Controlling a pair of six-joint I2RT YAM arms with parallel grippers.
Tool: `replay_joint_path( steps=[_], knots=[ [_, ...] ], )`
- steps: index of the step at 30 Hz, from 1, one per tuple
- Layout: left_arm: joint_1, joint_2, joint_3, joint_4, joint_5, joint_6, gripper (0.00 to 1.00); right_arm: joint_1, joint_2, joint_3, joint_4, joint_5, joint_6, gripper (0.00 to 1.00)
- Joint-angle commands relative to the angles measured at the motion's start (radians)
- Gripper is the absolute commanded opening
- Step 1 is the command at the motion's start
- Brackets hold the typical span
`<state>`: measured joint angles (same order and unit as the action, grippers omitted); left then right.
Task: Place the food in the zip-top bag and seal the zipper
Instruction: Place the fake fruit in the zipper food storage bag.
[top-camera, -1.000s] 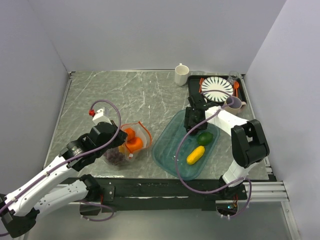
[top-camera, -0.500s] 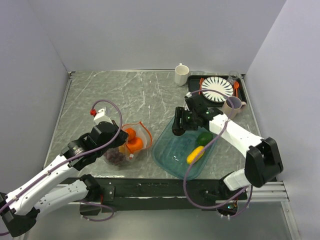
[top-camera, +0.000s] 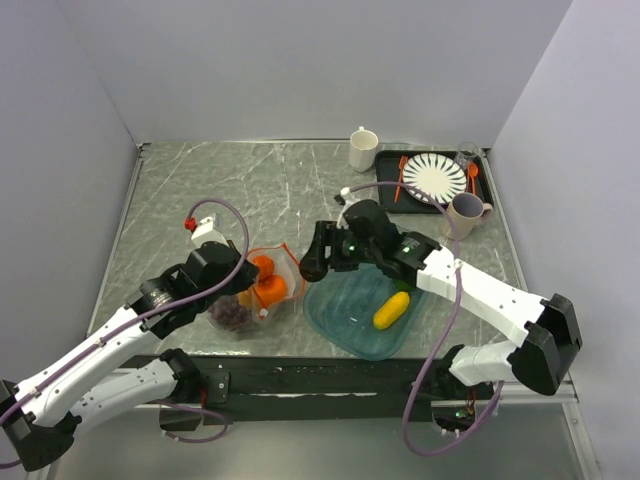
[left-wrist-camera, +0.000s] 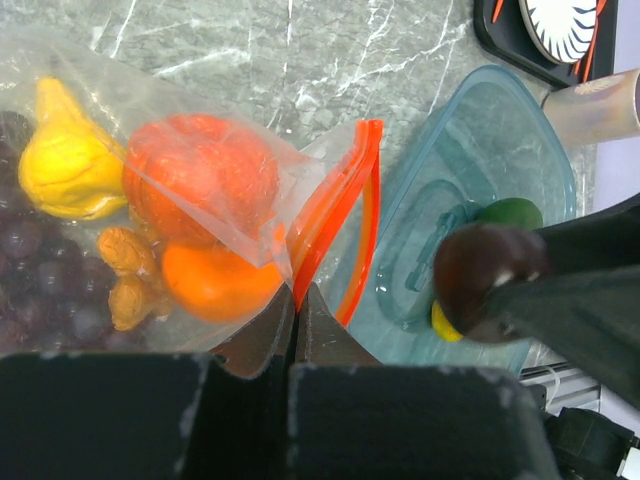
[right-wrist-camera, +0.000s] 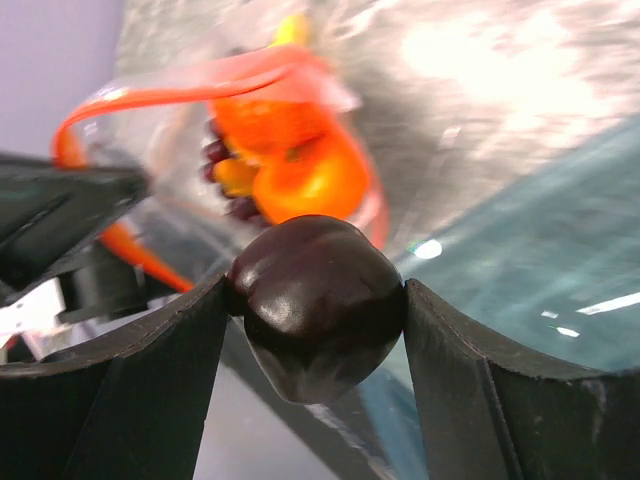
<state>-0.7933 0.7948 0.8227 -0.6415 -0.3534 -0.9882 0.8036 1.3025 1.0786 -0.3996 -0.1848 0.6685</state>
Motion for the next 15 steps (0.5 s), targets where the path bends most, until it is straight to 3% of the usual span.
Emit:
replay_joint_path(
  steps=[1, 9, 15],
  knots=[
    [0.003, -0.009, 0.010, 0.040, 0.016, 0.005, 0.01, 0.080, 0.085, 0.085, 0.107, -0.013, 0.065, 0.45],
    [0.003, -0.042, 0.012, 0.017, 0.001, -0.007, 0.01, 0.146, 0.306, 0.211, 0.125, -0.012, 0.040, 0.49],
    [0.003, -0.074, 0.029, -0.007, -0.022, -0.006, 0.01, 0.166, 0.369, 0.259, 0.162, -0.119, 0.022, 0.52]
  ],
)
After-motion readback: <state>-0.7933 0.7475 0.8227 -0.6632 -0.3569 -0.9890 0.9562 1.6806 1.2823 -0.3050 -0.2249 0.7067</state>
